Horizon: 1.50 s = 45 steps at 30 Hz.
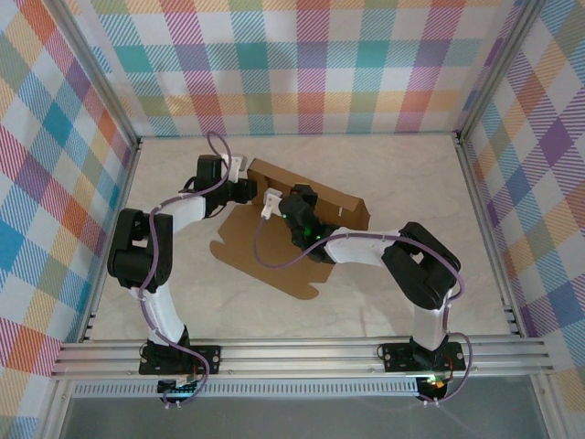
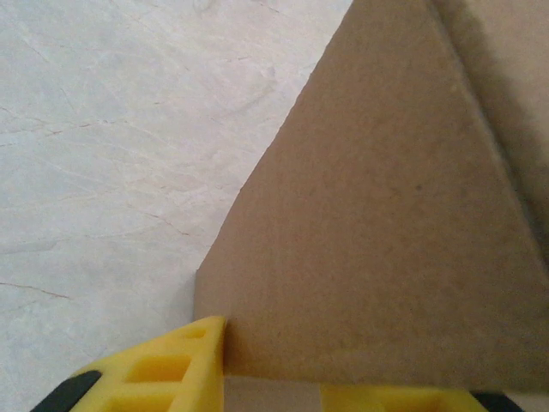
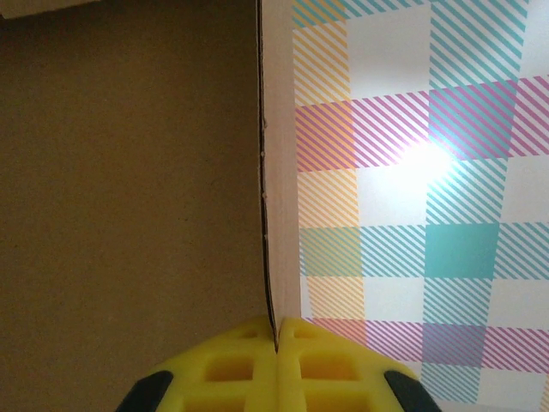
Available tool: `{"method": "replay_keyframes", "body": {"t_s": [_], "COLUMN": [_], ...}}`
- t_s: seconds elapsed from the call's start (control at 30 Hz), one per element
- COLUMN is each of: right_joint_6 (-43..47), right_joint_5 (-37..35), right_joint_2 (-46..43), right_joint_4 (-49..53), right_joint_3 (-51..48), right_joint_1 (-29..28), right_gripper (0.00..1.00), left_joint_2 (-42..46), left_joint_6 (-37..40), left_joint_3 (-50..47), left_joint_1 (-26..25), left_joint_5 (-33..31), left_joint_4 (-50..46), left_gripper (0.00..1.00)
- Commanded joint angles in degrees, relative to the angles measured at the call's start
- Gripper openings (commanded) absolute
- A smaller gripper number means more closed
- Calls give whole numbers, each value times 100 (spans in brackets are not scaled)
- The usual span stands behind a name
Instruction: Fold the paper box
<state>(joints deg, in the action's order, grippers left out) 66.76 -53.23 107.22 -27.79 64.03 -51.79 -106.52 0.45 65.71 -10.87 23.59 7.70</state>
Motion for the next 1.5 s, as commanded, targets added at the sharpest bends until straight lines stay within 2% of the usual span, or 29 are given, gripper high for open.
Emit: {"method": "replay_keyframes", "body": {"t_s": [0.0,0.17,0.2,0.37,0.43,0.53,0.63,0.7,0.8,0.9,1.07,1.3,1.47], "right_joint_6": [-240,-391,-437,-649,-711,-885,-1048,-1182,-1322,-1416,-1575,-1762,-1992], "right_joint_5": [657,674,671,675,691,791,896,1006,1123,1196,1227,1226,1512], "right_joint_2": [298,282,282,239,215,147,90,46,17,-8,-12,-13,-74], "right_joint_4": [792,1007,1057,1257,1276,1436,1586,1717,1896,2020,2240,2395,2585], "right_joint_3": [21,105,122,198,206,224,228,241,266,314,408,509,624], "right_joint_1": [-215,-209,-217,-217,-214,-213,-216,-215,-209,-209,-157,-95,-44], "right_gripper": [0,0,0,0,0,0,0,0,0,0,0,0,0], "left_joint_2": [-1,-92,-101,-93,-137,-201,-224,-238,-259,-326,-408,-354,-299], "left_joint_6": [-323,-580,-635,-640,-586,-565,-597,-605,-638,-667,-739,-598,-372], "left_joint_3": [-85,-50,-58,-66,-34,-54,-93,-110,-155,-137,-72,-98,-120], "left_joint_1": [-234,-369,-395,-594,-643,-661,-662,-659,-662,-668,-657,-662,-657], "left_joint_5": [-118,-432,-460,-636,-654,-670,-665,-621,-563,-461,-335,-294,-389], "left_joint_4": [420,447,472,478,468,597,759,864,1007,1089,1137,983,775], "left_gripper": [27,22,18,17,20,30,32,38,38,34,19,8,1]}}
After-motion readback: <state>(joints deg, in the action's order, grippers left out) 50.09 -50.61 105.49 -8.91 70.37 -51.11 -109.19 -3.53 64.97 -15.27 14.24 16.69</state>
